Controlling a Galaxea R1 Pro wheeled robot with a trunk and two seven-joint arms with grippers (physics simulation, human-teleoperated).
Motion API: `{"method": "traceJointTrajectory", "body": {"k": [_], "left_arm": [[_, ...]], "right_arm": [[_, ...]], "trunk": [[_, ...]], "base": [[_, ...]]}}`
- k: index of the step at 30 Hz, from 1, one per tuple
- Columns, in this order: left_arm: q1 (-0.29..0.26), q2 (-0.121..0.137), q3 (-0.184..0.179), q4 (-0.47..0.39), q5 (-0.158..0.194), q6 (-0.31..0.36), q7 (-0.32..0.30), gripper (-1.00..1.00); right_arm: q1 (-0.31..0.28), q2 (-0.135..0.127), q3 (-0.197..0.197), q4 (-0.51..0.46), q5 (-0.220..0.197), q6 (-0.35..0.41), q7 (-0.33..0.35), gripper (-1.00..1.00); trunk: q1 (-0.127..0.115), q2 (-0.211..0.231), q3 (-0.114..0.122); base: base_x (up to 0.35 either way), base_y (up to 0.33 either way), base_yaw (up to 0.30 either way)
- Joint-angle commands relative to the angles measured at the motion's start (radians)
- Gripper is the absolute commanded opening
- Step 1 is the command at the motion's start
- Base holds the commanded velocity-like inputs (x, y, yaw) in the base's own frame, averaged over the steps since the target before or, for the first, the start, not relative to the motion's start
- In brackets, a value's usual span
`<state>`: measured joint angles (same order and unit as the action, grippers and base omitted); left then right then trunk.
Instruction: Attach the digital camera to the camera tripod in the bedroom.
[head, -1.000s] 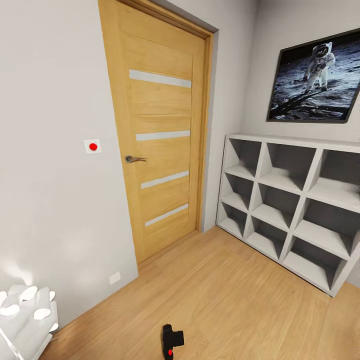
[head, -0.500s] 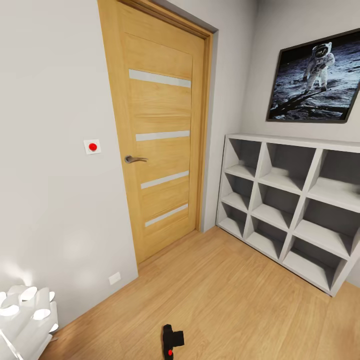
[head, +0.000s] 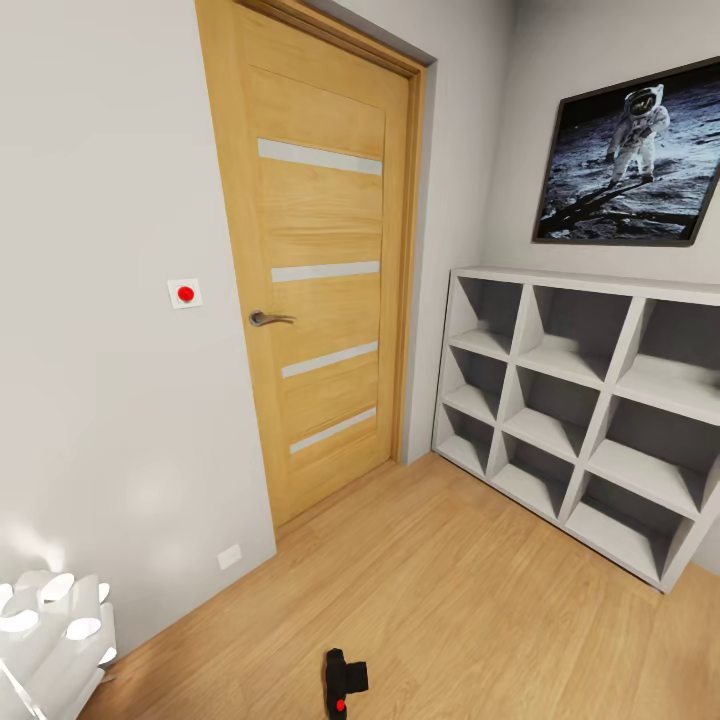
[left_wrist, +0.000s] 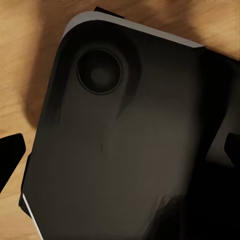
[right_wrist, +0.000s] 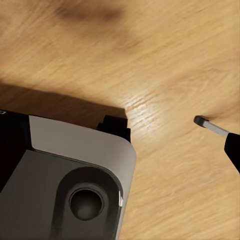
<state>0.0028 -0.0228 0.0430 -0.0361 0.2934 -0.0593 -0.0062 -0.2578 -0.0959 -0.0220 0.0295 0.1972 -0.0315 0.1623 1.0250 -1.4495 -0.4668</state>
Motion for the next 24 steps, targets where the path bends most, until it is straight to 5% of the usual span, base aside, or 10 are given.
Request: {"method": "traceJointTrajectory", "body": {"k": [1,15,24], "left_arm": [[0.000,0.000,0.004,-0.001,0.003,-0.002,-0.002,1.00],[0.000,0.001,0.002,-0.005,-0.002,-0.003,-0.003,1.00],[0.000,0.001,0.001,-0.005,-0.004,-0.004,-0.003,1.00]], "right_arm": [[-0.001,0.000,-0.003,0.003,0.007,-0.003,0.002,1.00],[-0.001,-0.001,-0.001,0.003,0.007,-0.005,0.002,1.00],[-0.001,-0.001,-0.001,0.003,0.007,-0.004,0.002,1.00]], "trunk": [[0.000,0.000,-0.001],[0.000,0.000,-0.001],[0.000,0.000,-0.001]], "base": [[0.000,0.000,0.000],[0.000,0.009,0.000],[0.000,0.234,0.000]]}}
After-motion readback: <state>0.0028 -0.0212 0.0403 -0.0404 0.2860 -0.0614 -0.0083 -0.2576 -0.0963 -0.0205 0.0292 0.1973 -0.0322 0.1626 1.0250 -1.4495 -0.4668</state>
